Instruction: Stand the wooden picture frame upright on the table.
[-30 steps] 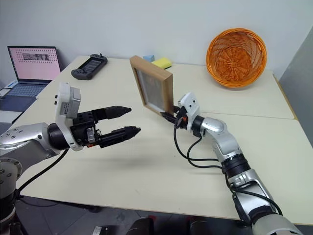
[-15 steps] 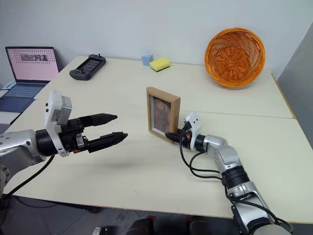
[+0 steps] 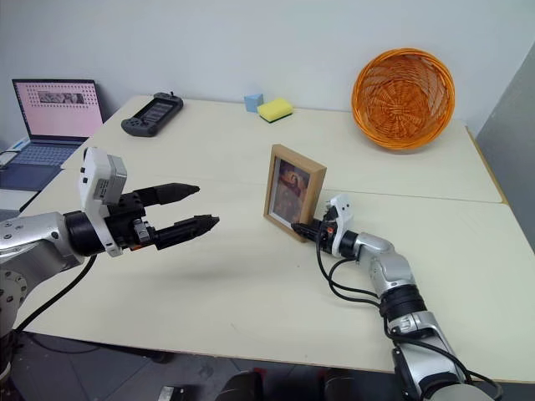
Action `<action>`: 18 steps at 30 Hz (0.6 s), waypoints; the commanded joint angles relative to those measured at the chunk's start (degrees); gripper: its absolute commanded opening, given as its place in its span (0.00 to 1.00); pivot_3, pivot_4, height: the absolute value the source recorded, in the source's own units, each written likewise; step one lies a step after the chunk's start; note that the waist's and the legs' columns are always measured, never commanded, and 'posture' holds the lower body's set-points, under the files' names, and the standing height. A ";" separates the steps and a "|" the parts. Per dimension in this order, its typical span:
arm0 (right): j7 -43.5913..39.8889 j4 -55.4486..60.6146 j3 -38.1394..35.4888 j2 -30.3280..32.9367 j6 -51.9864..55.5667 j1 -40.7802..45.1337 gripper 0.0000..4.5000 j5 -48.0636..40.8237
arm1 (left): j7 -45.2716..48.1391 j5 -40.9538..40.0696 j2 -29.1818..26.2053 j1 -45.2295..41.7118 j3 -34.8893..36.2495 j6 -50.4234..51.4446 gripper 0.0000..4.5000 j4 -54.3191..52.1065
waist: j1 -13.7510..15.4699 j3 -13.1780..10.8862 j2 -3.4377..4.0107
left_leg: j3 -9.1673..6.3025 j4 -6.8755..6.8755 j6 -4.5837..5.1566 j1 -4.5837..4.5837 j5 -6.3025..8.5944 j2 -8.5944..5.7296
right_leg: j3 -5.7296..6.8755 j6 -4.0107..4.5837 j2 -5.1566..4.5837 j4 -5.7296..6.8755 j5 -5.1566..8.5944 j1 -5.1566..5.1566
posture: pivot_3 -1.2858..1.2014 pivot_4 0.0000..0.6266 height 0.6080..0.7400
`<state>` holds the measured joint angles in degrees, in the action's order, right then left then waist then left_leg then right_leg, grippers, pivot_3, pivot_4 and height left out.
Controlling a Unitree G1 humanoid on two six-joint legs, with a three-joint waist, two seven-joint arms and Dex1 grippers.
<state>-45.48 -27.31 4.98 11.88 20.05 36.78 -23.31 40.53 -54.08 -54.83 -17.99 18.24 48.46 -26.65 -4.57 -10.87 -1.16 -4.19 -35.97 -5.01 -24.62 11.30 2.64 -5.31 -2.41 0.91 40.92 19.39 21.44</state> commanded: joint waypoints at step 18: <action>-8.03 8.31 2.81 1.74 8.40 -4.93 0.28 0.24 | 0.79 0.68 -0.69 -3.17 0.14 0.01 1.00 0.20 | -0.01 0.00 0.00 | 0.00 0.03 0.00 0.00 0.00 0.01 | 0.00 -0.01 0.01 -0.04 0.00 0.00 | 0.52 0.24 1.00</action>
<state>-51.35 -20.67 5.66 13.41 26.83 32.96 -23.58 40.90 -53.72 -54.85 -20.17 17.64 48.54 -26.18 -4.58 -10.87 -1.16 -4.19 -35.95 -5.00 -24.62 11.30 2.65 -5.31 -2.41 0.93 40.88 19.40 21.44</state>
